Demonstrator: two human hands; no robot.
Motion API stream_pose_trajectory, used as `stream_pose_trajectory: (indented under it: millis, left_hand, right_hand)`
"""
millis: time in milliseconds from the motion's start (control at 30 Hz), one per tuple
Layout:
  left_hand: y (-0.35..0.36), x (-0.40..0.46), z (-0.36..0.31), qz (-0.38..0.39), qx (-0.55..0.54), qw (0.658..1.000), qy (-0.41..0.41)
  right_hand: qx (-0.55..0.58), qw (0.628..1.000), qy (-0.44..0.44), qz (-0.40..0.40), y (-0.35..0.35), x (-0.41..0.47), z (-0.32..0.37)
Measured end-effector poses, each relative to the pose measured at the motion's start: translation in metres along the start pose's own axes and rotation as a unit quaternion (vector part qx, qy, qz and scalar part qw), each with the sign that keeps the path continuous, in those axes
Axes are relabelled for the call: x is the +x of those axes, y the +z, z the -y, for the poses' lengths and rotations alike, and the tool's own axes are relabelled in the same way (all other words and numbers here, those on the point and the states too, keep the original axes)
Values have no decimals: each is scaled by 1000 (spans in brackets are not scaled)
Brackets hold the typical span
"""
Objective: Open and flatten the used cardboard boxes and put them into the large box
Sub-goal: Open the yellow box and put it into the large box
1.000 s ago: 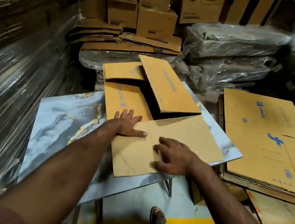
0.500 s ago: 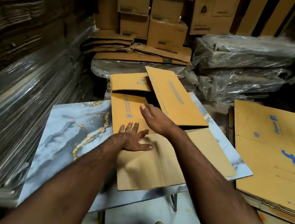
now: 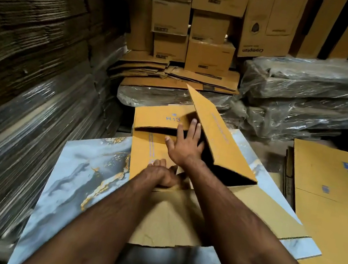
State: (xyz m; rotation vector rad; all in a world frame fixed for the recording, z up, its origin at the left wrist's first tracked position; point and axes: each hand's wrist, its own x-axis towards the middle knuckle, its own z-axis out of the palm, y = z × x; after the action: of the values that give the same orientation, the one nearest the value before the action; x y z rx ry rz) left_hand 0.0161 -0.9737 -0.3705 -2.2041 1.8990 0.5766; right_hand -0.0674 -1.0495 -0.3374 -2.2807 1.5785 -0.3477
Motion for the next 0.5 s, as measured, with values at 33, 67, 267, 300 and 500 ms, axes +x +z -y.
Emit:
stream_pose_trajectory:
  millis: [33,67,267,300,500]
  left_hand:
    - [-5,10,-3,15,2,1000,-10]
    - [-12,18,-10,40,0,999,-32]
    - [-13,63,-23,60,61,993,-85]
    - [-11,70,-23,54,71,992,-89]
    - [-11,102,-26,43,18,992,-113]
  right_hand:
    - [-19,1000,-10,-23,-11,9,-4]
    - [-32,998,-14,-43,-21,17,-11]
    - [-208,974,46,-82,-65,51,-122]
    - [-250,965,40,-73,-67,54,-139]
    - [-314,947,37,-48,-51,74,-172]
